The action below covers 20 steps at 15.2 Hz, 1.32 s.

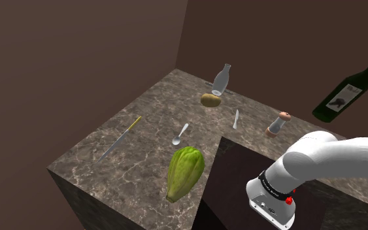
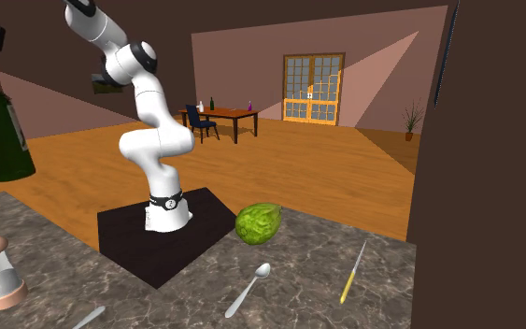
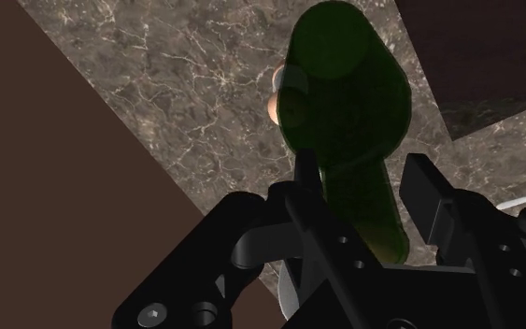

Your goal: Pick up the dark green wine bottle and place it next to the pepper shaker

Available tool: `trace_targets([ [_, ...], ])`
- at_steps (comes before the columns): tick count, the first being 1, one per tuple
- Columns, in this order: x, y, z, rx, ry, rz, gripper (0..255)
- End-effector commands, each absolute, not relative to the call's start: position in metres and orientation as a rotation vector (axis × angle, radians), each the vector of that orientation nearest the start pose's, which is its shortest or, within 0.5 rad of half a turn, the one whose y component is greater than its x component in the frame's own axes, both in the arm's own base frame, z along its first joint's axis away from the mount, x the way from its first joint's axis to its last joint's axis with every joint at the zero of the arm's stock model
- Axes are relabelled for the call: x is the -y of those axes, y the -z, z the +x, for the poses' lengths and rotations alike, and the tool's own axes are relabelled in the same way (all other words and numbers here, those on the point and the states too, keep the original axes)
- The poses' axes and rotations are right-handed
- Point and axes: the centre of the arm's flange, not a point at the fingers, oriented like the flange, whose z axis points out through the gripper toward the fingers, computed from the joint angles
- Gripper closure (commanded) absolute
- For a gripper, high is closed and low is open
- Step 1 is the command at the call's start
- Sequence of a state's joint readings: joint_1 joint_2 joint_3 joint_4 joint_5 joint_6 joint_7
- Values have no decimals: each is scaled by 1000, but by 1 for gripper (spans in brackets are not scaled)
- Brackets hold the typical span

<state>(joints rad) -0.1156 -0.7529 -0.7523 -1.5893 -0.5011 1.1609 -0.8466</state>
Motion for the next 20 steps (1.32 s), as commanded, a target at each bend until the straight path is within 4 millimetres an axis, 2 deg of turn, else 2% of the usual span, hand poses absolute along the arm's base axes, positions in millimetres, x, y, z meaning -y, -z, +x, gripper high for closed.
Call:
trace_targets([
  [1,394,-744,5,-220,165,-3174,255],
  [20,394,-644,5,-220,165,-3174,255],
])
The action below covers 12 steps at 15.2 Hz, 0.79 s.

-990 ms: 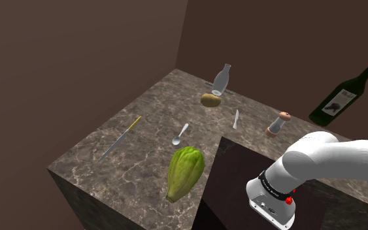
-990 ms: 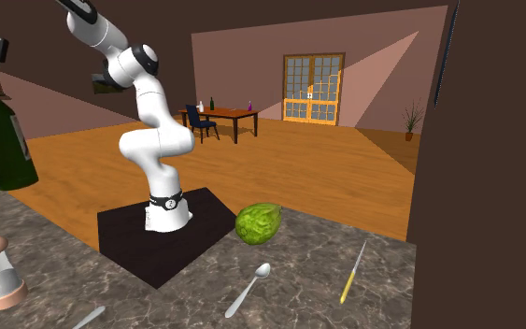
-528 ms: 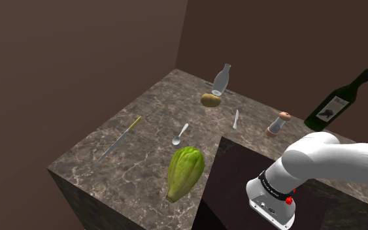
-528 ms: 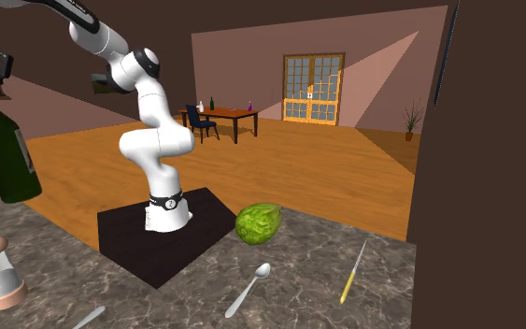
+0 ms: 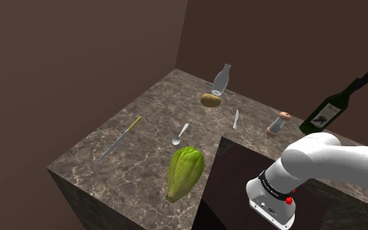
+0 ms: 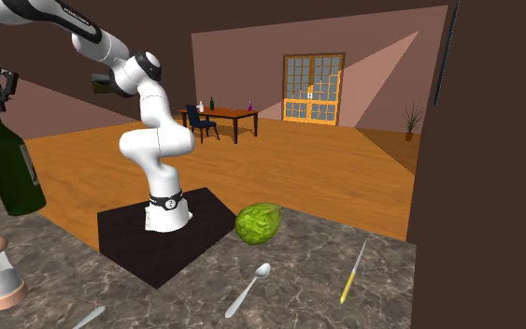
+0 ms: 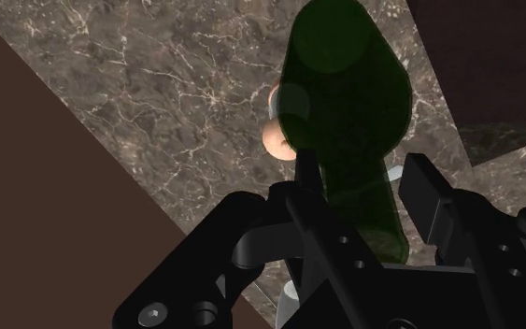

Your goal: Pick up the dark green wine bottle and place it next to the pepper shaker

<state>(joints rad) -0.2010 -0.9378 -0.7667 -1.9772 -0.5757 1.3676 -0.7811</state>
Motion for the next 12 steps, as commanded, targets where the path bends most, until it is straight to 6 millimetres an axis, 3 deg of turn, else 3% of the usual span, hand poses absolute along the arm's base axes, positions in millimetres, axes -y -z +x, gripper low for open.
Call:
trace_targets([
  [1,394,-638,5,-220,165,-3174,255],
  [12,394,-580,5,-220,165,-3174,255],
])
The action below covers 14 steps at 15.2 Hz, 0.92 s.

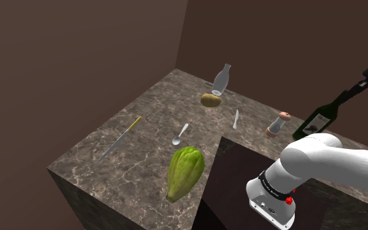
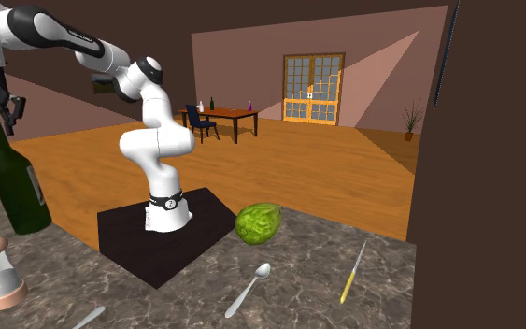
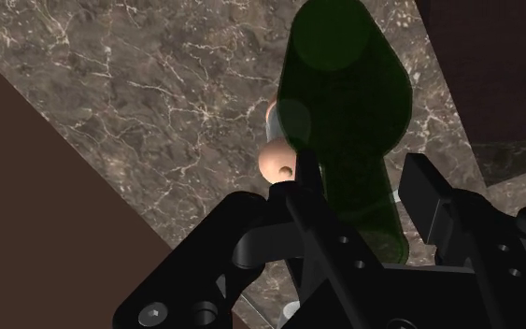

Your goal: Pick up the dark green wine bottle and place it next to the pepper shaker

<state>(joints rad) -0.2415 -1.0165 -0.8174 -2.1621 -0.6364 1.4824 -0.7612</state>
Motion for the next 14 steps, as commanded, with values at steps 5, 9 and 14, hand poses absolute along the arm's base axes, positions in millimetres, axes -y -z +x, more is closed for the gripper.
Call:
trace_targets([
  [5,394,-554,5,-220,165,-3174,255],
  [9,394,-533,5,-220,165,-3174,255],
  [14,394,-506,5,-220,165,-3174,255],
])
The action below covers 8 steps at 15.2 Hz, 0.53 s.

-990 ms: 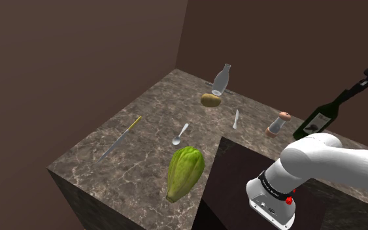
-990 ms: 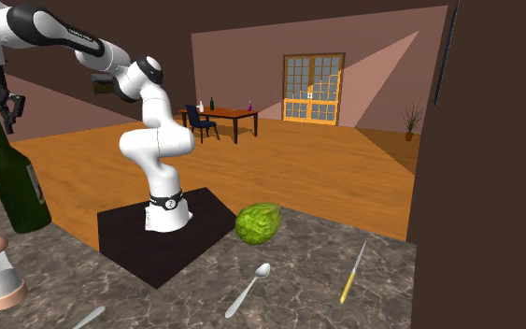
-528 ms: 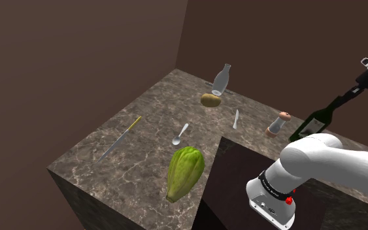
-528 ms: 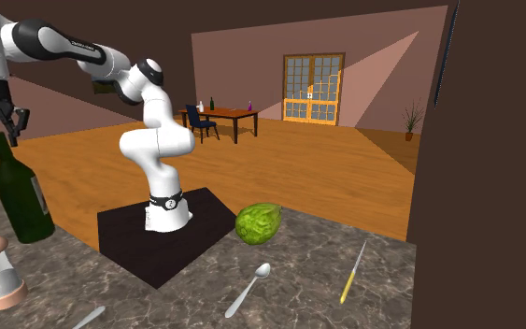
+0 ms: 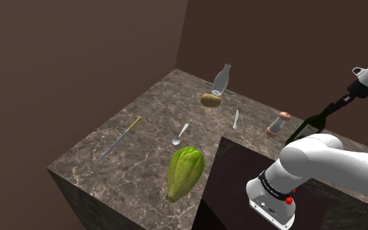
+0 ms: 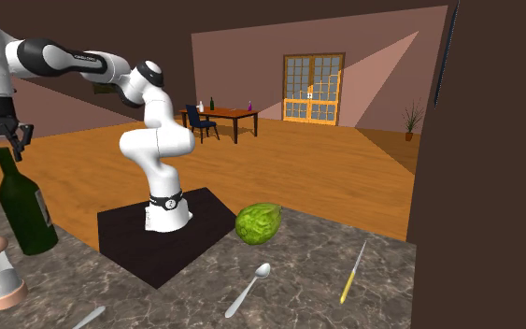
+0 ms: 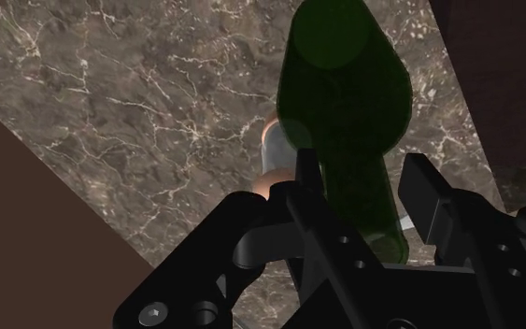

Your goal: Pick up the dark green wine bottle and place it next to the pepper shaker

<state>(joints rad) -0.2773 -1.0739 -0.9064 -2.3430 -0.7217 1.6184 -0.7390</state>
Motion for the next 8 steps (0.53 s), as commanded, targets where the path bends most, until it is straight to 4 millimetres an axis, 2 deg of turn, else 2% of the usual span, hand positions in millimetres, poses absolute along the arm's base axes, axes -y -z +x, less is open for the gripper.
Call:
trace_targets([
  [1,394,-501,5,-220,165,-3174,255],
  [7,394,-469,5,-220,165,-3174,255],
  [8,394,-469,5,-220,165,-3174,255],
])
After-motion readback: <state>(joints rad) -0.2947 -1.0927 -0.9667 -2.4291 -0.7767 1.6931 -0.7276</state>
